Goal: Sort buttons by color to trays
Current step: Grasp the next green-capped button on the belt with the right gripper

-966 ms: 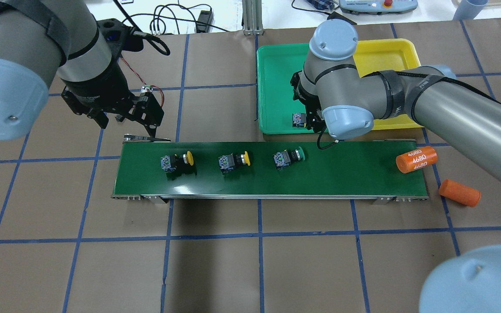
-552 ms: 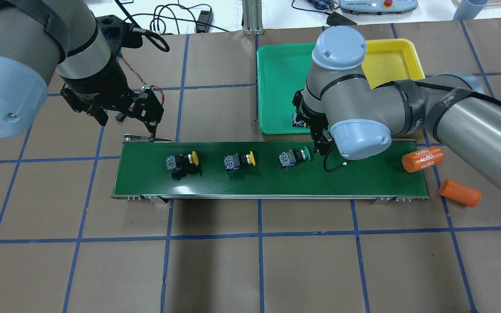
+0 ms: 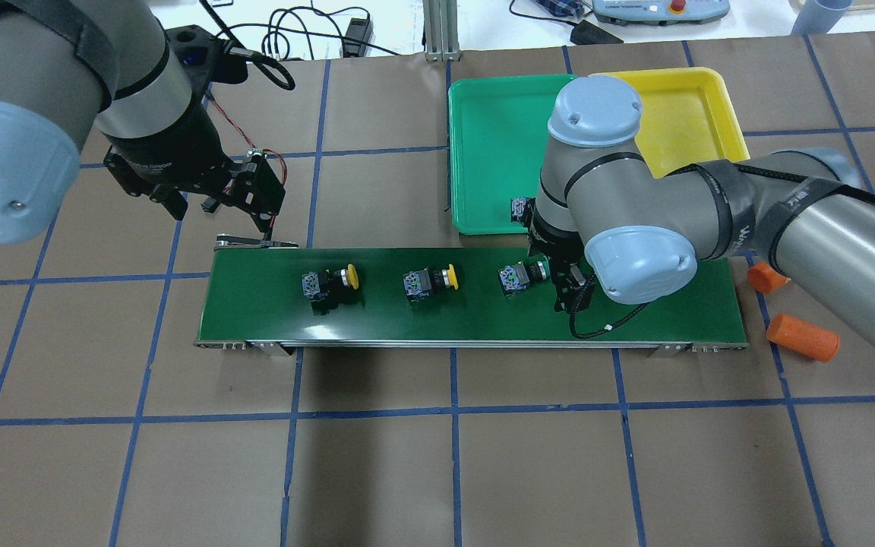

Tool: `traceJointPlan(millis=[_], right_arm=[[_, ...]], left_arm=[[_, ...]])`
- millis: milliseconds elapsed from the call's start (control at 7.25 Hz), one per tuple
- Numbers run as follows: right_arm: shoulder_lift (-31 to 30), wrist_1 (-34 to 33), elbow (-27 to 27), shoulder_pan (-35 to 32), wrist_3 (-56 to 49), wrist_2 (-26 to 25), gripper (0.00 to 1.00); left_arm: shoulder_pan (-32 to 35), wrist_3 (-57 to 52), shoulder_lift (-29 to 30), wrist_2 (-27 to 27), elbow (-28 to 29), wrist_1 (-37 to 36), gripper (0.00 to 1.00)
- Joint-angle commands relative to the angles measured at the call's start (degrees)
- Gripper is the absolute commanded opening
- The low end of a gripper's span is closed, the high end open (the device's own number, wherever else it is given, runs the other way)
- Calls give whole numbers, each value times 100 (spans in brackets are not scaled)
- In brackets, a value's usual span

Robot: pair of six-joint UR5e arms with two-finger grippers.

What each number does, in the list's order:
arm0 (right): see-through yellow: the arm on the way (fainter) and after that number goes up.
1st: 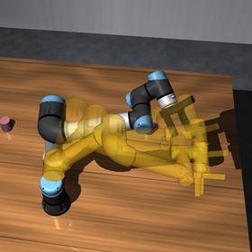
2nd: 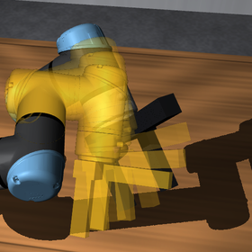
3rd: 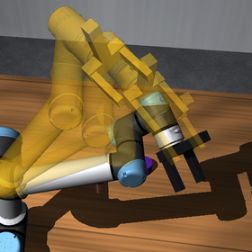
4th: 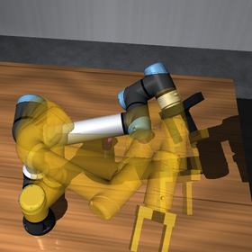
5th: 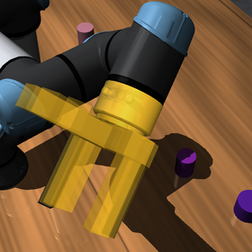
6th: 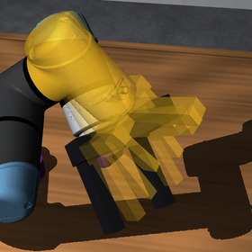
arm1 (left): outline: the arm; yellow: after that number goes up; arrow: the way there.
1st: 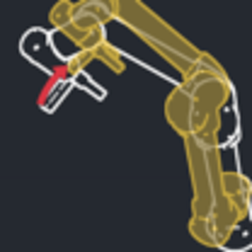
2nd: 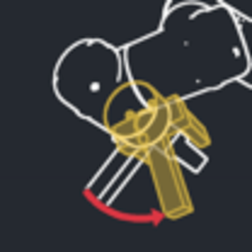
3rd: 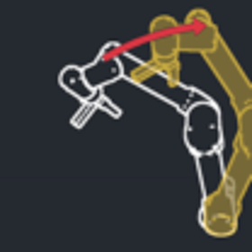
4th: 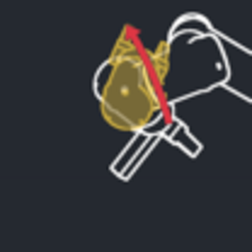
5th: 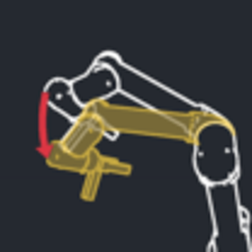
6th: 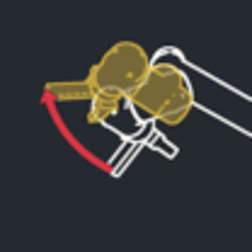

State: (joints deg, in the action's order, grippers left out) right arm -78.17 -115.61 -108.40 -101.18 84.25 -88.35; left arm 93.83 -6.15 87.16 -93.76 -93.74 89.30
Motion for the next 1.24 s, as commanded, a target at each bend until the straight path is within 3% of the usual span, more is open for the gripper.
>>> traceJointPlan(millis=[0, 552, 966, 1103], right_arm=[[171, -15, 29, 2, 22, 10, 100], [215, -471, -31, 2, 57, -25, 100], [434, -437, -50, 19, 13, -25, 100], [435, -402, -50, 28, -39, -25, 65]], left_arm=[[4, 0, 11, -2, 14, 0, 100], [-23, -9, 29, -54, 40, 0, 100], [-14, -9, 29, -37, 40, 0, 100], [-14, -9, 3, -46, 40, 0, 100]])
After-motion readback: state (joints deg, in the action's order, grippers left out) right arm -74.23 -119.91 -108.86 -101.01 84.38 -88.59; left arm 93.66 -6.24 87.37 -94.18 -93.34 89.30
